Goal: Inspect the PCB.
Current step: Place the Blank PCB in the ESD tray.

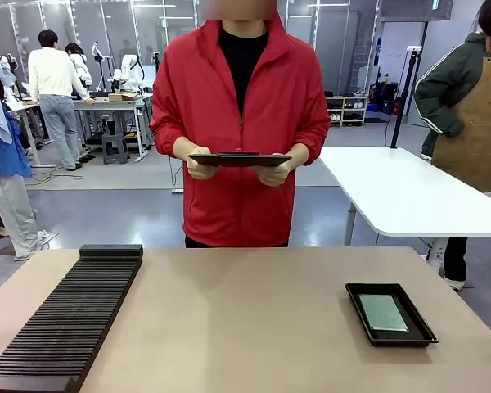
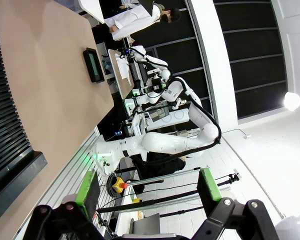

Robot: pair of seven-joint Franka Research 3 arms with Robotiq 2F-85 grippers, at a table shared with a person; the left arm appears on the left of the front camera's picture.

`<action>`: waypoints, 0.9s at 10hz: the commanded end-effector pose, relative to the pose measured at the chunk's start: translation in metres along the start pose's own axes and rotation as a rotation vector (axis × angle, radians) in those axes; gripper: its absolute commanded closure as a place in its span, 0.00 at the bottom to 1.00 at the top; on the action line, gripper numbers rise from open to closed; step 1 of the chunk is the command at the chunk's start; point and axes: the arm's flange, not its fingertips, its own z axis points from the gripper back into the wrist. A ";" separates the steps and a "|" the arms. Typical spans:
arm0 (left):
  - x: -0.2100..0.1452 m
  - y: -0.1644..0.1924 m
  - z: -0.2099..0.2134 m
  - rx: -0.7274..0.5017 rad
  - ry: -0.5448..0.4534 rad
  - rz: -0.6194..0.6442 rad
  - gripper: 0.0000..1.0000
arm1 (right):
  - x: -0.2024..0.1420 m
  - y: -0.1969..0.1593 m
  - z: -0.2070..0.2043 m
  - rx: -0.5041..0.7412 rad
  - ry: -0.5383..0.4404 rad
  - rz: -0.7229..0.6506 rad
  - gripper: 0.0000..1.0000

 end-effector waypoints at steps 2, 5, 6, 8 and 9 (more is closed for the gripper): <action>0.000 -0.003 0.000 0.004 0.002 0.001 0.00 | -0.001 0.004 0.002 -0.006 0.015 0.001 0.00; 0.000 -0.003 0.000 0.004 0.002 0.001 0.00 | -0.001 0.004 0.002 -0.006 0.015 0.001 0.00; 0.000 -0.003 0.000 0.004 0.002 0.001 0.00 | -0.001 0.004 0.002 -0.006 0.015 0.001 0.00; 0.000 -0.003 0.000 0.004 0.002 0.001 0.00 | -0.001 0.004 0.002 -0.006 0.015 0.001 0.00; 0.000 -0.003 0.000 0.004 0.002 0.001 0.00 | -0.001 0.004 0.002 -0.006 0.015 0.001 0.00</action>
